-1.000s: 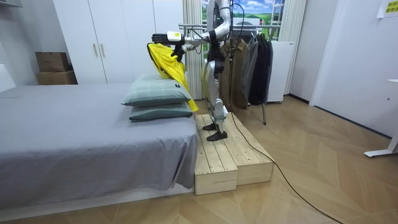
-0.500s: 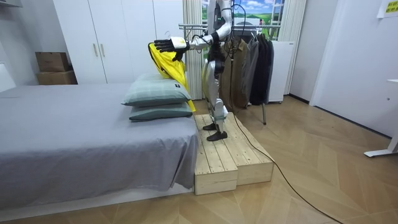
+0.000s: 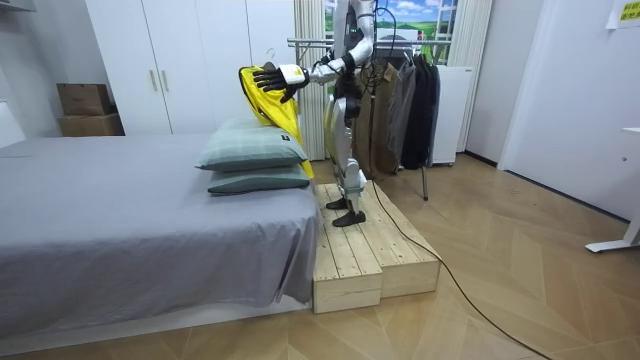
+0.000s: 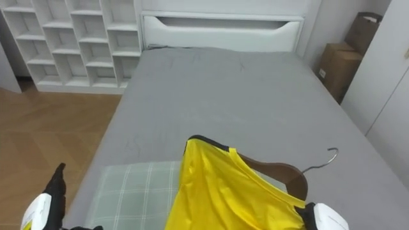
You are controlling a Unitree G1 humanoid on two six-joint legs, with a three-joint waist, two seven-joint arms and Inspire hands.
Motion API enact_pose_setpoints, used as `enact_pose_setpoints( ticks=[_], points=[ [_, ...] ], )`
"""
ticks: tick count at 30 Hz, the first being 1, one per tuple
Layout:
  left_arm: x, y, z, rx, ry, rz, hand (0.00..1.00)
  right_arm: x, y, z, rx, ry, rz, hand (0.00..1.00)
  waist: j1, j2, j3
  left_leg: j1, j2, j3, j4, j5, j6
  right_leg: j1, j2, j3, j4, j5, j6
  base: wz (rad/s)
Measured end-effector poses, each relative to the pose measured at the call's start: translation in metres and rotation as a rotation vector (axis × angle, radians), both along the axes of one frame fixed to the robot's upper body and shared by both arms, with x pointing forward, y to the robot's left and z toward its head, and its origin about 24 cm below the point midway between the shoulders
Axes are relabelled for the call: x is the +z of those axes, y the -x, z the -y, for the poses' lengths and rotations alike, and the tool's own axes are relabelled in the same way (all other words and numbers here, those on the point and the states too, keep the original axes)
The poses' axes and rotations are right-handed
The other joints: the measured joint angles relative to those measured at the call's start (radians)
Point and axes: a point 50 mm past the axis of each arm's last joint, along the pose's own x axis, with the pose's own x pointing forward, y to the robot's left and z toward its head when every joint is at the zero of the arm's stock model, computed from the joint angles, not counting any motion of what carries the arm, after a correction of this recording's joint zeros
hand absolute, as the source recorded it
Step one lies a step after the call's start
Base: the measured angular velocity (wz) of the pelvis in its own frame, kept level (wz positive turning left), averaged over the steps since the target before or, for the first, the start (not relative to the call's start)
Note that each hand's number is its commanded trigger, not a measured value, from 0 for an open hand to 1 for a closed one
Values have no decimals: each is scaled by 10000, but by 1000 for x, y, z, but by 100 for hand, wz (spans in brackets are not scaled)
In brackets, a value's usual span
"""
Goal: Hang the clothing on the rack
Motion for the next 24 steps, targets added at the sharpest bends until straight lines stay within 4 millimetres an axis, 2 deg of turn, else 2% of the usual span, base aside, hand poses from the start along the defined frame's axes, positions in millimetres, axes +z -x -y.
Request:
enact_pose_setpoints(
  ticks=[9, 17, 24],
  points=[
    [-7, 5, -6, 639, 190, -242, 0, 0, 2, 4, -227, -18, 8, 100, 16, -29, 25, -11, -1, 4, -21, 0, 1, -41, 7, 23, 1, 0, 1, 0],
    [-12, 15, -12, 937, 148, -530, 0, -3, 8, 3, -379, -25, -24, 100, 35, -83, 43, -7, -7, 49, -51, -3, 6, -88, 36, 239, -15, 0, 0, -2],
    [-19, 22, -9, 810, 148, -966, 0, -8, 12, -5, -455, -316, -150, 100, -26, -76, 25, -144, 15, 371, -95, -10, 17, -459, 47, 485, 51, 6, 8, -14]
  ],
)
